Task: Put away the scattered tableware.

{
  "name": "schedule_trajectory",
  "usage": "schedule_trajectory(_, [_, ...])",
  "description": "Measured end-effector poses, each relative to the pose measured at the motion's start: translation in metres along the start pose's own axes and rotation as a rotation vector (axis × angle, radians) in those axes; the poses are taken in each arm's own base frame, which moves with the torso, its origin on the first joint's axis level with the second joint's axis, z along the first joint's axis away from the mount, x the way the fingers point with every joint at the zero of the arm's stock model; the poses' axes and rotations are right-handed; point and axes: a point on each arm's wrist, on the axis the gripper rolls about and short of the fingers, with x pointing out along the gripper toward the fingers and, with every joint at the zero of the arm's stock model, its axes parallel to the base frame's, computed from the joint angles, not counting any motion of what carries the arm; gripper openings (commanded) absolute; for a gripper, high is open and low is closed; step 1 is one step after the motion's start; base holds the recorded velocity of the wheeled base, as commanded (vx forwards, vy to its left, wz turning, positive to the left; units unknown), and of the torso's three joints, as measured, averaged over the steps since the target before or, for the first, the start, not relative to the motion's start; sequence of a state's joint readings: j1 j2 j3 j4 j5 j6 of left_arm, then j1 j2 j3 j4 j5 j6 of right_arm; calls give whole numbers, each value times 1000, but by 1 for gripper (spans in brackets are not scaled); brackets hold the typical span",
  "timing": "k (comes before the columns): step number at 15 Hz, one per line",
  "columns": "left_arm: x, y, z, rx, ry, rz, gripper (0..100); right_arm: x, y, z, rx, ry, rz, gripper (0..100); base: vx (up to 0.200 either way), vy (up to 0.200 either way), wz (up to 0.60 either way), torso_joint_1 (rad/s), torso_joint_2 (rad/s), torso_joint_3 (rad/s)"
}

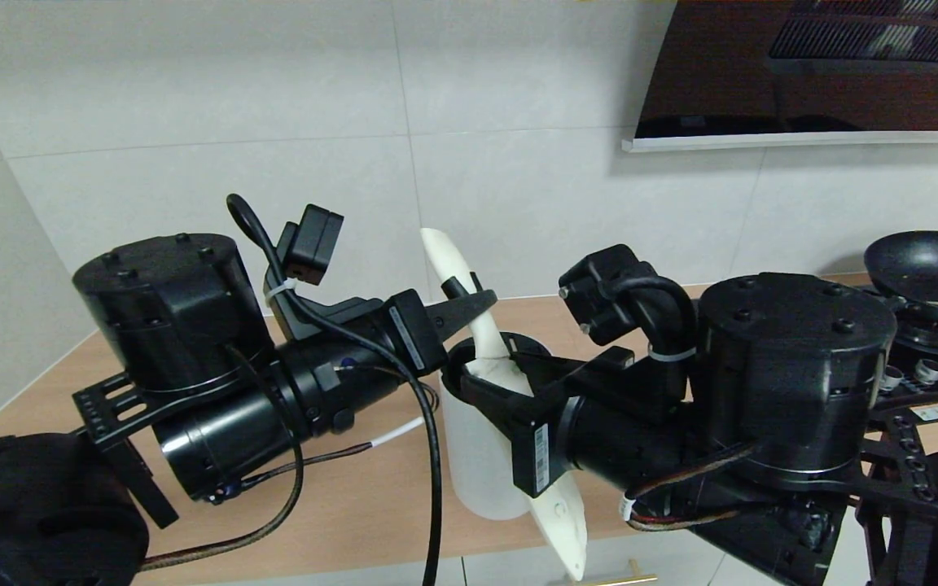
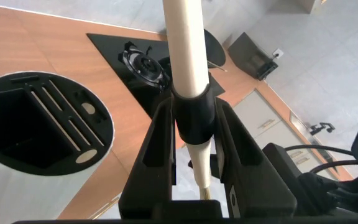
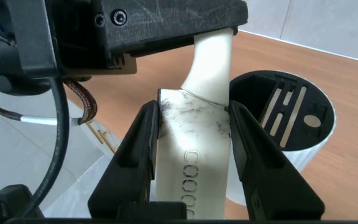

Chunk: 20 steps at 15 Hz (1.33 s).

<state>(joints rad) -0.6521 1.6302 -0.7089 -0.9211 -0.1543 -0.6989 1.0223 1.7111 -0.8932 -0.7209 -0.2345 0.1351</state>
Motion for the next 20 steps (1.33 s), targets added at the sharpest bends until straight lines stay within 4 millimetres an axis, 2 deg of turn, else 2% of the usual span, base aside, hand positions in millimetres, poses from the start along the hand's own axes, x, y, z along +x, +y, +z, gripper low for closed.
schedule_trajectory(4, [-1, -1, 2, 1, -13, 3, 0, -1, -1, 2, 1, -7, -1, 0, 0, 0, 0, 0, 0, 0])
schedule_trajectory(5, [-1, -2, 3, 2, -21, 8, 0, -1, -1, 2, 3, -9, -1, 100, 0, 0, 0, 0, 0, 0])
schedule_trajectory(10, [2, -6, 11, 29, -90, 55, 0, -3, -2, 3, 4, -11, -3, 100, 0, 0, 0, 0, 0, 0])
schedule_trajectory(13, [5, -9, 18, 61, -139, 138, 0, -9, -12, 11, 9, -34, -27, 100, 0, 0, 0, 0, 0, 0])
schedule_trajectory(16, [4, -21, 39, 133, -236, 278, 0, -21, -44, 28, 22, -85, -115, 100, 0, 0, 0, 0, 0, 0])
schedule_trajectory(20, [-5, -48, 67, 352, -327, 447, 0, -40, -89, 48, 32, -159, -240, 100, 0, 0, 0, 0, 0, 0])
